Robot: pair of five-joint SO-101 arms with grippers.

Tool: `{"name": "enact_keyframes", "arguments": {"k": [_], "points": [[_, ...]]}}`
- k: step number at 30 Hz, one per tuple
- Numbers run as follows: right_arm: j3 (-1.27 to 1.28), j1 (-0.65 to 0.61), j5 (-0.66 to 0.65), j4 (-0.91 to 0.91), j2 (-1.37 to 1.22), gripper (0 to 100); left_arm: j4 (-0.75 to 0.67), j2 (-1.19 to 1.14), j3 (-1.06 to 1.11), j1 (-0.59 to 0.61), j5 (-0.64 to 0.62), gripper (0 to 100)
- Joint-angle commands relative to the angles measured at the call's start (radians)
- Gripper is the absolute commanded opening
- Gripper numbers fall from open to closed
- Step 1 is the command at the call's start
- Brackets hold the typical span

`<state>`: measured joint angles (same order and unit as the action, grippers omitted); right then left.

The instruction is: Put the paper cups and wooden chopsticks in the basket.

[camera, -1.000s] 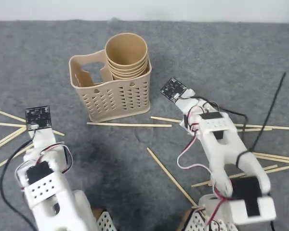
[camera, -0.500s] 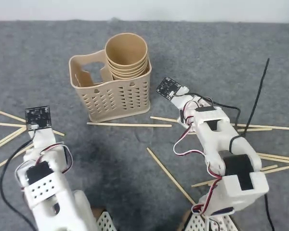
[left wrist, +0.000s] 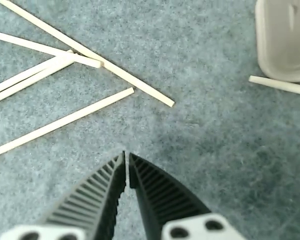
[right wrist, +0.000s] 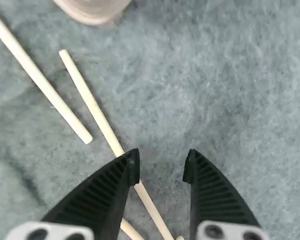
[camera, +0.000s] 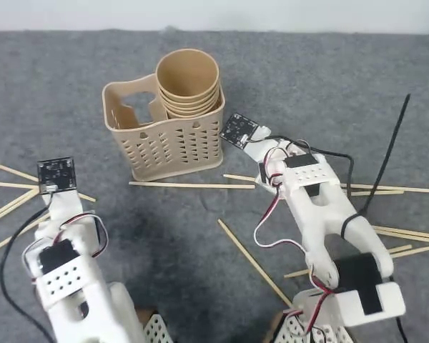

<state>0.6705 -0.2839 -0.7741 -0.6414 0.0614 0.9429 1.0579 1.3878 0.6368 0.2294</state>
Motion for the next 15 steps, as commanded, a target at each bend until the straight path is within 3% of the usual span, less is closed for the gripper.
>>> {"name": "enact_keyframes", "arguments": {"k": [1,9,15], "points": [[-0.041,-0.008,-0.011,-0.007,0.024,17.0,-0.028,0.018,-0.005,-0.008,0.006,1],[-0.11,-0.008,-0.012,0.122,-0.243,16.9,-0.028,0.018,-0.005,-0.008,0.006,1],[-0.192,-0.024,-0.008,0.025,-0.282,16.9,-0.028,0.018,-0.005,-0.008,0.006,1]]}}
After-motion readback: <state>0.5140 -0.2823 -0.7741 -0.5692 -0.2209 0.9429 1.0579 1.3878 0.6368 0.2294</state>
